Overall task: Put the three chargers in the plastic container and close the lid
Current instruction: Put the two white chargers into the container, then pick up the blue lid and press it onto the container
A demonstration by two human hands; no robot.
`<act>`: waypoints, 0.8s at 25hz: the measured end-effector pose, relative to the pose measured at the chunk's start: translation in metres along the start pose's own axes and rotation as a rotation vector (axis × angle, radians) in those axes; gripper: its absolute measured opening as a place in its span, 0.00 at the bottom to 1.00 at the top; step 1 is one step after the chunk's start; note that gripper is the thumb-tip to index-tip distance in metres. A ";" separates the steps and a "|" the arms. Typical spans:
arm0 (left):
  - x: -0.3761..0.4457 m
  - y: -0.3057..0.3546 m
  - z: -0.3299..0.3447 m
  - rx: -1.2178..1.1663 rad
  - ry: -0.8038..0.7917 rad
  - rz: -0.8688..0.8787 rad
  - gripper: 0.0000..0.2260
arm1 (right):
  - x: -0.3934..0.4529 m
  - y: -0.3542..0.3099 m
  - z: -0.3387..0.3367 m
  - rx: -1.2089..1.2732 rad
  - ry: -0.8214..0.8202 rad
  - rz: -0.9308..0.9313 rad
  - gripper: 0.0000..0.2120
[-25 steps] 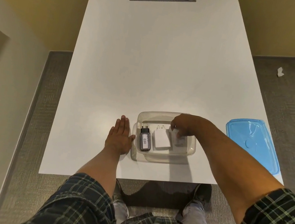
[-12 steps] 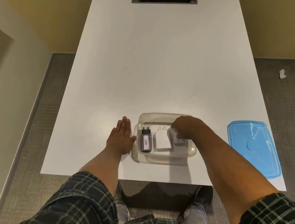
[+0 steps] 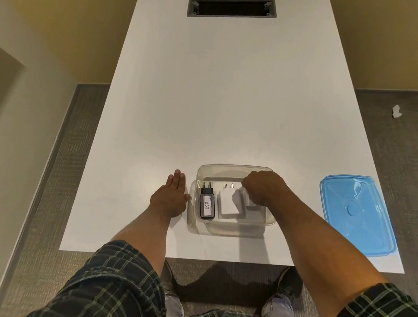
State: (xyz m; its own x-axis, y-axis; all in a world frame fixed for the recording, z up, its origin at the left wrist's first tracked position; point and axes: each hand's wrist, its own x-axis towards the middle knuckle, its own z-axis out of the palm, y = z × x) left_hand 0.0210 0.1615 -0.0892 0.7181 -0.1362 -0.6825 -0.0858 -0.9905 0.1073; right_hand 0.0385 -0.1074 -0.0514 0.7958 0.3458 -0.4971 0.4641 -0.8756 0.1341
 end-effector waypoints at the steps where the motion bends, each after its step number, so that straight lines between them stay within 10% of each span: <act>1: -0.001 0.000 -0.004 0.000 0.011 0.001 0.28 | -0.001 0.000 0.001 0.002 0.011 -0.005 0.11; 7: -0.019 0.003 -0.024 -0.075 0.315 -0.015 0.13 | -0.018 0.007 -0.004 0.097 0.231 -0.040 0.07; 20: -0.038 0.115 -0.070 -0.121 0.666 0.255 0.18 | -0.079 0.046 -0.002 0.821 0.572 0.410 0.04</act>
State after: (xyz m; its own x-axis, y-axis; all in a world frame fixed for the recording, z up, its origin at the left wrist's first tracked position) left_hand 0.0323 0.0543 -0.0002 0.9576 -0.2846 -0.0440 -0.2578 -0.9152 0.3097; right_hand -0.0019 -0.1743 -0.0042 0.9936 -0.1049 -0.0425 -0.1116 -0.8455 -0.5222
